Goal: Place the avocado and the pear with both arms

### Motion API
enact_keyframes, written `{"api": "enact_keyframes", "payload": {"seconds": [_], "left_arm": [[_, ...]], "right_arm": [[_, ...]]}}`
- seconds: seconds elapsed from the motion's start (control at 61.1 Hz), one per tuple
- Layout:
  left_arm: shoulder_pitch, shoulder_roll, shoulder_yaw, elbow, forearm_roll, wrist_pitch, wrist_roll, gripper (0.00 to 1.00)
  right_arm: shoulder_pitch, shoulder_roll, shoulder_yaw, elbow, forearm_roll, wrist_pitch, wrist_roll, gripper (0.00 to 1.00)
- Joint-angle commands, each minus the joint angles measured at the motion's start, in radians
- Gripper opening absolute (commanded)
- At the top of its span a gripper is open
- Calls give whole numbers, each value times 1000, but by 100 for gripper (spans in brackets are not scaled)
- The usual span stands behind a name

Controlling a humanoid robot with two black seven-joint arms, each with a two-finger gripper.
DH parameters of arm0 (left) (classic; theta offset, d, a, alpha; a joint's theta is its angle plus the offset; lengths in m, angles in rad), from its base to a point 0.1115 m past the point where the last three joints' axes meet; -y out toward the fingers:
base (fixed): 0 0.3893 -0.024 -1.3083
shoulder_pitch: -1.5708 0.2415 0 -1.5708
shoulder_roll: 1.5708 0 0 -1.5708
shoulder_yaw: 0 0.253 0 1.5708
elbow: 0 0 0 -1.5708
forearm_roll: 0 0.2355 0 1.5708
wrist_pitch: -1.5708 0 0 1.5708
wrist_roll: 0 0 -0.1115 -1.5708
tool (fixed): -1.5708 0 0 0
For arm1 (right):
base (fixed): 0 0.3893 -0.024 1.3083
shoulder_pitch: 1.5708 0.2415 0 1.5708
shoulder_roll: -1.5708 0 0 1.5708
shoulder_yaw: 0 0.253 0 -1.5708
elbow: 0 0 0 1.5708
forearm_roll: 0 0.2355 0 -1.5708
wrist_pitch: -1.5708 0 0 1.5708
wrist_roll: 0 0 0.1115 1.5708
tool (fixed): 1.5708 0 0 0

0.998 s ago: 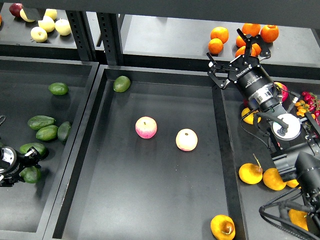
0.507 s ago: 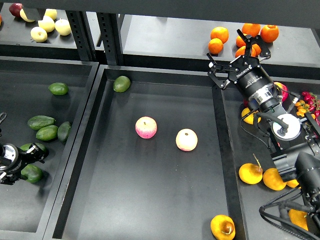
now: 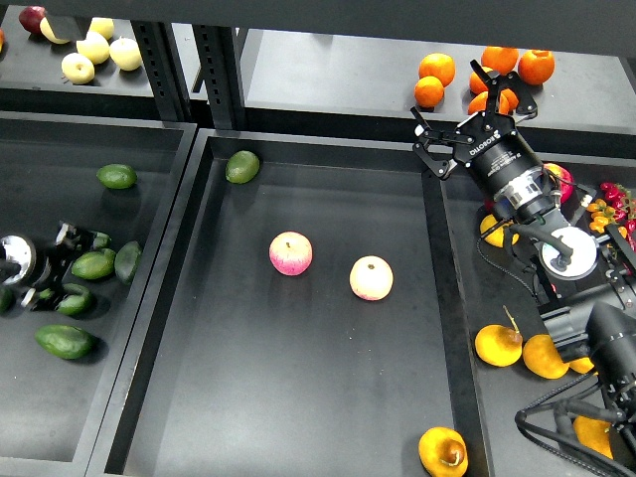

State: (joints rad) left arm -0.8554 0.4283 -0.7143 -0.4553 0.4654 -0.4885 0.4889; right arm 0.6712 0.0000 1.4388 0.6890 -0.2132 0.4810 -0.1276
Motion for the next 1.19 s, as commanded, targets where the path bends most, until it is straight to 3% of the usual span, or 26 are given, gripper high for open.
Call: {"api": "enact_keyframes", "payload": {"seconds": [0.0, 0.442, 0.638, 0.834, 1.014, 1.178], "left_arm": [[10, -39, -137, -77, -100, 0, 0, 85], [15, -109, -482, -157, -146, 0, 0, 85], [76, -141, -562, -322, -223, 0, 0, 87], [173, -255, -680, -483, -223, 0, -24, 88], [191, -402, -801, -488, -255, 0, -53, 90], [205, -428, -817, -482, -298, 0, -81, 92]], "right_arm": [[1, 0, -1, 1, 0, -2, 0, 100], [1, 0, -21, 1, 2, 7, 17, 100], [1, 0, -21, 6, 2, 8, 34, 100], [1, 0, -23, 15, 3, 8, 36, 100], [2, 0, -21, 23, 5, 8, 34, 100], [1, 0, -18, 23, 5, 8, 36, 100]]}}
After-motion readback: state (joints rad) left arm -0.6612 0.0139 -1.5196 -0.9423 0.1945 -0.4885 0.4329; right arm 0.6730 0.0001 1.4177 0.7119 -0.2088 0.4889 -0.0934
